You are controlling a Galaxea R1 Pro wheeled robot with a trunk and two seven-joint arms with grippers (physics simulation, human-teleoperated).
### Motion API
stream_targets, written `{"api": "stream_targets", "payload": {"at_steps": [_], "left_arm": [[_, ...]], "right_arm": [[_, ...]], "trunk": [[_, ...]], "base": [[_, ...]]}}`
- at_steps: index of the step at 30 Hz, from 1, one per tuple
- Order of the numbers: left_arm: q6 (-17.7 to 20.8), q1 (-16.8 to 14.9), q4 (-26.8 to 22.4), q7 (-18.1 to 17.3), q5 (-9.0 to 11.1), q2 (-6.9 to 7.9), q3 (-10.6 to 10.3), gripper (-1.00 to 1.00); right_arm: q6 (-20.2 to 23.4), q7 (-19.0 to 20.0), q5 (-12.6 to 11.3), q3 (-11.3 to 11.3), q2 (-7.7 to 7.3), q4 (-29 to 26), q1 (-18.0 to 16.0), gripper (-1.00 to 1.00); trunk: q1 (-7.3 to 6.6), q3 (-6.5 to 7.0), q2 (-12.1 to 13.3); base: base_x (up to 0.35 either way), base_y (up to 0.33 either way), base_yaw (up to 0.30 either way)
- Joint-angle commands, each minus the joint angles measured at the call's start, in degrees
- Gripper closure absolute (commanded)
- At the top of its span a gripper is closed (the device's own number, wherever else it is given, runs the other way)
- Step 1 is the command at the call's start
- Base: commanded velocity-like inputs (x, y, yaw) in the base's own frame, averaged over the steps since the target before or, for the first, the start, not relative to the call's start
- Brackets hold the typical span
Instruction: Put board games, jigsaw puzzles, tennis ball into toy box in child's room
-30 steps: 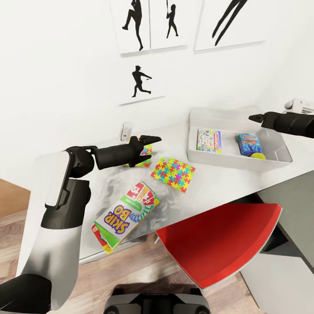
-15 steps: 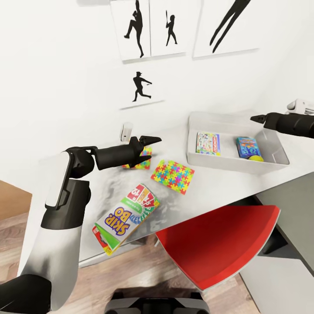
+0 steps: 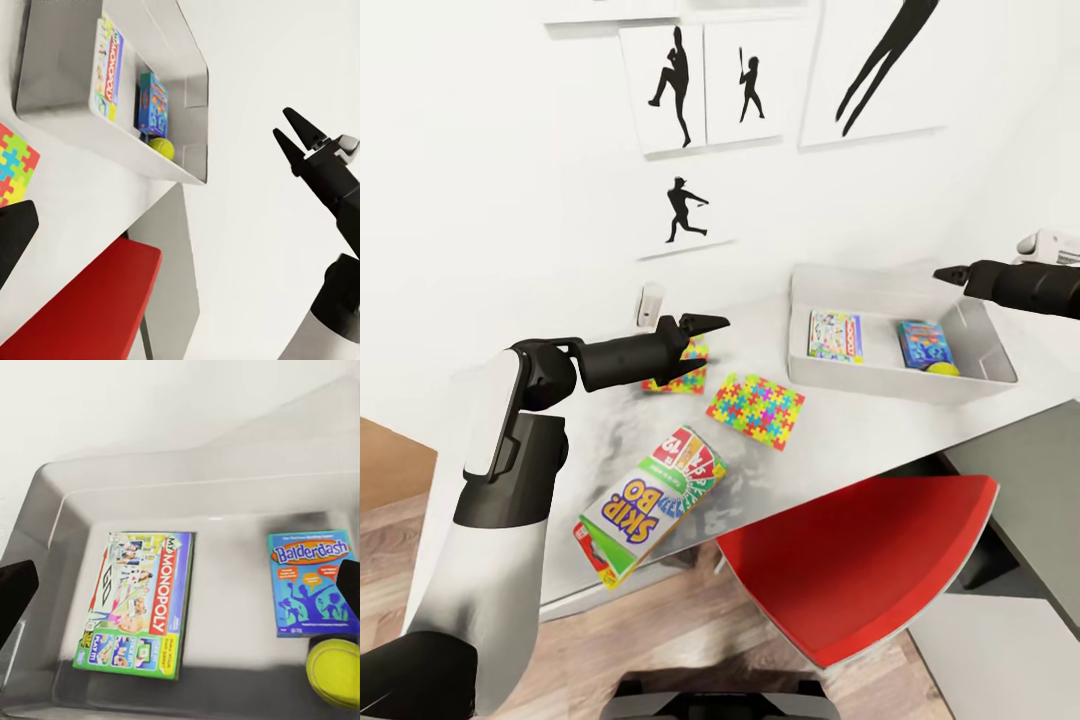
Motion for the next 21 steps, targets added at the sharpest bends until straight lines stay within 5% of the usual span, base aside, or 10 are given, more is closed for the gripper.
{"api": "stream_targets", "payload": {"at_steps": [1, 21], "left_arm": [[0.1, 0.0, 0.0, 0.6, 0.5, -0.03, 0.0, -1.00], [0.2, 1.3, 0.0, 0.3, 0.6, 1.16, 0.1, -1.00]], "right_arm": [[0.1, -0.6, -0.6, 0.1, -0.08, 0.0, 0.1, -1.00], [0.1, -0.6, -2.3, 0.4, -0.10, -0.1, 1.5, -1.00]], "trunk": [[0.04, 0.01, -0.1], [0.04, 1.87, -0.1]], "base": [[-0.015, 0.008, 0.000], [-0.171, 0.107, 0.000]]}}
